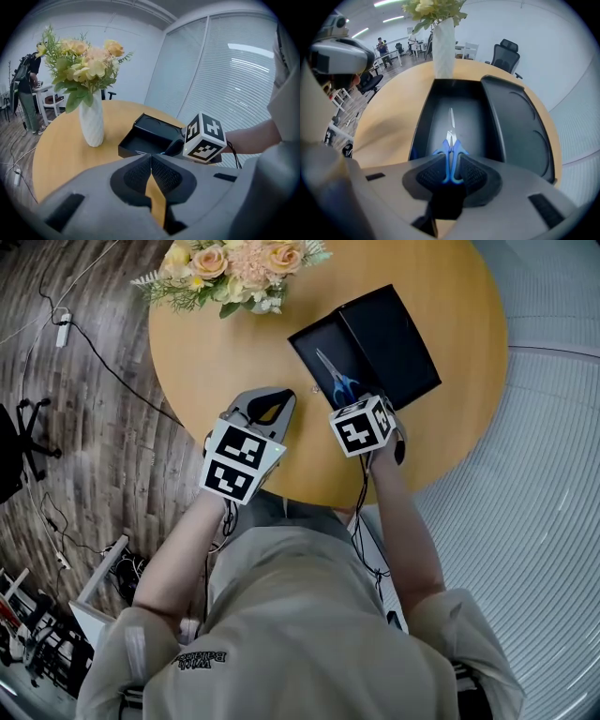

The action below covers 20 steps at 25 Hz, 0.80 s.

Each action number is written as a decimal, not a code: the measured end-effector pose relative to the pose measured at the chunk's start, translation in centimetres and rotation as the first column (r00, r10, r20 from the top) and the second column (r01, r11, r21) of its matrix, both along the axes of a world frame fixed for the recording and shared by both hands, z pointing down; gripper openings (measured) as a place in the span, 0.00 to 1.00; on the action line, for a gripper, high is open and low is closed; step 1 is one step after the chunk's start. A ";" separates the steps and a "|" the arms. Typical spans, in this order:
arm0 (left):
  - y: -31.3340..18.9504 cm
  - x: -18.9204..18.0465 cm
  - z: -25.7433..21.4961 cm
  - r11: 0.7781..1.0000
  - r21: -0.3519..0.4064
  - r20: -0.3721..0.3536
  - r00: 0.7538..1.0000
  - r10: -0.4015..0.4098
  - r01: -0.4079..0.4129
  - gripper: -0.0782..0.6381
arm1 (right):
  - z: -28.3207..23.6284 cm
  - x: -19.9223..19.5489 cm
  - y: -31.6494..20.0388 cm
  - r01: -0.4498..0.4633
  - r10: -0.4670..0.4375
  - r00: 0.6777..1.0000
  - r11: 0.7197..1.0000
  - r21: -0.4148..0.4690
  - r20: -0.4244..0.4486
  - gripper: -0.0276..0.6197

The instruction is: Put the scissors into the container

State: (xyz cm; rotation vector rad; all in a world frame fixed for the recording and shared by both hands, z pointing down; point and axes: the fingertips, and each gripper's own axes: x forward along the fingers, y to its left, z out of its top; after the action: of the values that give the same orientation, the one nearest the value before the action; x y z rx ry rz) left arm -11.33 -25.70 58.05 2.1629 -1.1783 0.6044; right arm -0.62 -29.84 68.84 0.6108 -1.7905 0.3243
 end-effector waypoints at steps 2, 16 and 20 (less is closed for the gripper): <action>0.2 -0.4 -0.4 1.000 0.006 0.011 1.000 -0.006 0.006 0.14 | -0.8 -0.1 -0.2 -0.034 0.034 0.998 0.999 0.002 0.045 0.20; 0.7 -0.5 -8.2 0.985 0.170 0.037 0.999 -0.023 0.016 0.14 | -11.6 1.3 0.1 -0.151 0.099 0.957 0.972 0.178 0.274 0.16; 1.0 -0.6 -11.8 0.969 0.246 0.075 0.997 -0.014 -0.005 0.14 | -16.5 1.3 0.5 -0.166 0.072 0.935 0.954 0.249 0.347 0.15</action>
State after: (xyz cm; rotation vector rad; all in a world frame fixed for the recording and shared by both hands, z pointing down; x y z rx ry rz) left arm -11.94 -24.67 46.28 2.3605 -1.3608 0.5689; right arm 0.64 -29.36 52.33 0.9080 -2.1521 0.2756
